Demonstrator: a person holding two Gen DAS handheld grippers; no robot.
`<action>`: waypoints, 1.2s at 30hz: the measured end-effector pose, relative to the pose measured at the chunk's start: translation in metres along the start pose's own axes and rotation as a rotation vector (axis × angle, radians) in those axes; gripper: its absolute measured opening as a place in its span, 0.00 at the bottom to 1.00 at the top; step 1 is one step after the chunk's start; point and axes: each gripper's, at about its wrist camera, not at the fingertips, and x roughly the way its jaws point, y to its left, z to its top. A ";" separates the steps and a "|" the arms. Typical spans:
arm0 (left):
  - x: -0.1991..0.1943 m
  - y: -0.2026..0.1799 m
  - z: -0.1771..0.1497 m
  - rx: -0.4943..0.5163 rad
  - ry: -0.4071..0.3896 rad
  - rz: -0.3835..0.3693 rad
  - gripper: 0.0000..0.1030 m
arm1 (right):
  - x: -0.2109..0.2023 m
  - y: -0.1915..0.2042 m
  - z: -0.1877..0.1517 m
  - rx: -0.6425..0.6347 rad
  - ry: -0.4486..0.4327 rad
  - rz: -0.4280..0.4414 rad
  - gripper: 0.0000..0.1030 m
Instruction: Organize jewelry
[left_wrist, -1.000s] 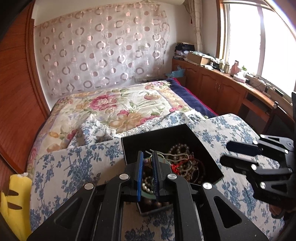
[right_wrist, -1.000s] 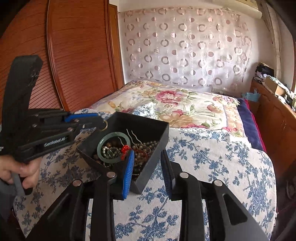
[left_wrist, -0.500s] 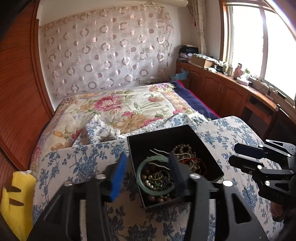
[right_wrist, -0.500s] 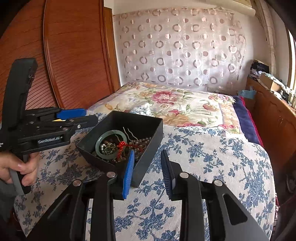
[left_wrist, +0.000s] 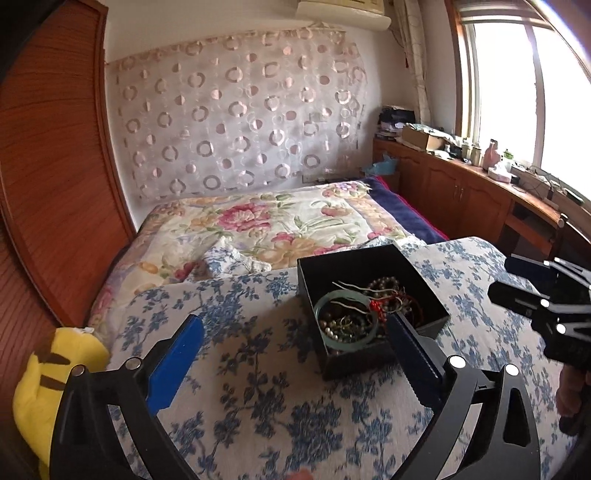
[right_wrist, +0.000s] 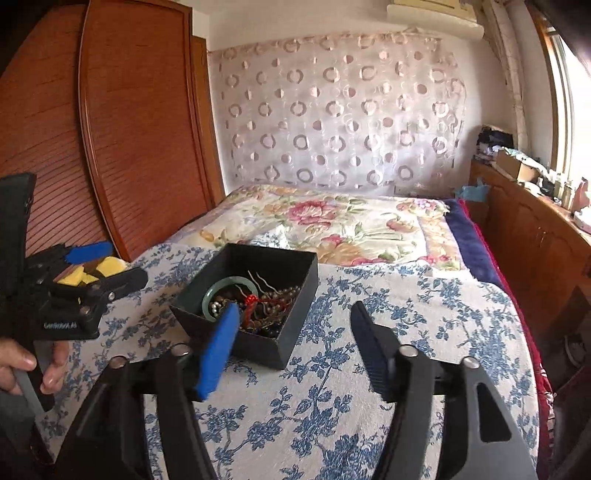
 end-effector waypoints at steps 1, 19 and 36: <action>-0.004 0.000 -0.002 0.003 0.000 0.000 0.92 | -0.004 0.001 0.000 -0.001 -0.005 0.000 0.68; -0.067 -0.006 -0.020 -0.061 -0.058 -0.015 0.92 | -0.067 0.012 -0.009 0.027 -0.098 -0.061 0.97; -0.082 -0.022 -0.038 -0.053 -0.066 0.019 0.92 | -0.085 0.003 -0.026 0.068 -0.134 -0.097 0.97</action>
